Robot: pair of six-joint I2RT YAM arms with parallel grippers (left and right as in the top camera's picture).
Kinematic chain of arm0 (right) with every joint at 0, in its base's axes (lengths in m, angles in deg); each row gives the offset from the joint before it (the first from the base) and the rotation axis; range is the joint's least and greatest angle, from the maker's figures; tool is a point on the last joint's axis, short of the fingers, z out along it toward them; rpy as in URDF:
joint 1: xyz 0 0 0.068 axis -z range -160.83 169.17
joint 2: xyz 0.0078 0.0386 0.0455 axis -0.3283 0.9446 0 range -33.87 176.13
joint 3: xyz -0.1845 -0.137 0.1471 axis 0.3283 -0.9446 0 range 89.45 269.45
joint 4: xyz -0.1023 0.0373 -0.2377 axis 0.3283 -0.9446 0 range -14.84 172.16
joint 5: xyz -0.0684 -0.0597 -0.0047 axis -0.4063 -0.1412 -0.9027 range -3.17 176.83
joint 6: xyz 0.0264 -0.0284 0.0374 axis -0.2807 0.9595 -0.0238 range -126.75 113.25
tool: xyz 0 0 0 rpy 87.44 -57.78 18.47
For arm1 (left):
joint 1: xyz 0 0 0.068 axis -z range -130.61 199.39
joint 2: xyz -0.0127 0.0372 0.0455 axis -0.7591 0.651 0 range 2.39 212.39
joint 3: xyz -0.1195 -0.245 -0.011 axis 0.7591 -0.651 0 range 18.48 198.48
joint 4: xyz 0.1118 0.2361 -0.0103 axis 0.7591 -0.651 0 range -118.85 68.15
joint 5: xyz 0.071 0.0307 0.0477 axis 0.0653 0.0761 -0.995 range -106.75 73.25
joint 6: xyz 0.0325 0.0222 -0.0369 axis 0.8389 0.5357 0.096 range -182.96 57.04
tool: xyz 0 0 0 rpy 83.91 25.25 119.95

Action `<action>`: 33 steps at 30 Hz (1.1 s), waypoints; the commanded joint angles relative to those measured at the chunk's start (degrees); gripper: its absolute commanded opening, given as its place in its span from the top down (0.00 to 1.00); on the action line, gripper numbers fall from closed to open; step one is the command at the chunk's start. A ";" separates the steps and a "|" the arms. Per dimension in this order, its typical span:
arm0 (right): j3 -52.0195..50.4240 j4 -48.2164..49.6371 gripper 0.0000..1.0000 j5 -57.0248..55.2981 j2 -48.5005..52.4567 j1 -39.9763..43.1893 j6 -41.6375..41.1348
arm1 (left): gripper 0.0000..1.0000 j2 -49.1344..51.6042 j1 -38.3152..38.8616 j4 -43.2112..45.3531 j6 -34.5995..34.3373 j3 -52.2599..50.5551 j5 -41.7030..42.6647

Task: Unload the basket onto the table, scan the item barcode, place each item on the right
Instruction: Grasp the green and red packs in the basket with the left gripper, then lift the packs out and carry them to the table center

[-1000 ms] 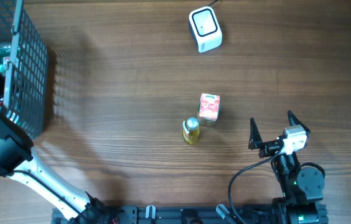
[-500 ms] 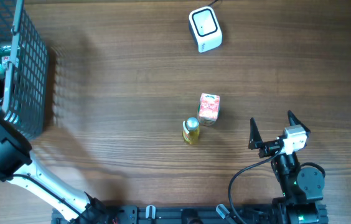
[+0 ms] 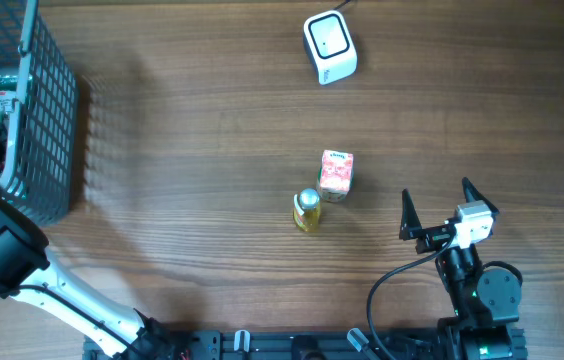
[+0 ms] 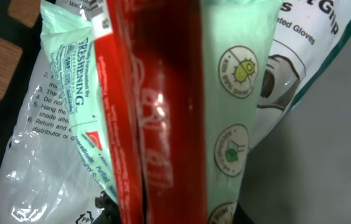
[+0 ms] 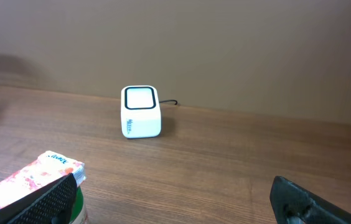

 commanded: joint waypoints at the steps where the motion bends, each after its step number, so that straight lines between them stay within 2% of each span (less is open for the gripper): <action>1: -0.07 0.17 0.00 -0.52 -0.35 0.17 0.28 | 0.89 -3.98 -1.11 -1.33 -5.33 -0.24 2.29; 6: -0.07 0.17 0.00 -0.52 -0.35 0.17 0.31 | 0.96 -14.08 -0.35 0.24 -10.69 1.88 6.19; 15: -0.07 0.17 0.00 -0.52 -0.35 0.17 0.31 | 0.96 -33.66 3.58 6.12 -13.88 2.03 5.97; 18: -0.07 0.17 0.00 -0.52 -0.35 0.17 0.28 | 0.95 -39.91 6.34 5.46 -14.10 2.03 5.95; 22: -0.07 0.17 0.00 -0.52 -0.35 0.17 0.28 | 0.94 -46.25 11.50 0.94 -18.10 2.03 5.92; 26: -0.07 0.17 0.00 -0.52 -0.35 0.17 0.31 | 0.95 -50.88 19.52 -9.62 -25.94 2.01 5.92; 30: -0.07 0.17 0.00 -0.52 -0.35 0.17 0.28 | 0.96 -51.82 27.96 -20.65 -32.54 1.99 5.33; 33: -0.07 0.17 0.00 -0.52 -0.35 0.17 0.28 | 0.96 -50.88 35.34 -27.02 -35.12 0.83 0.61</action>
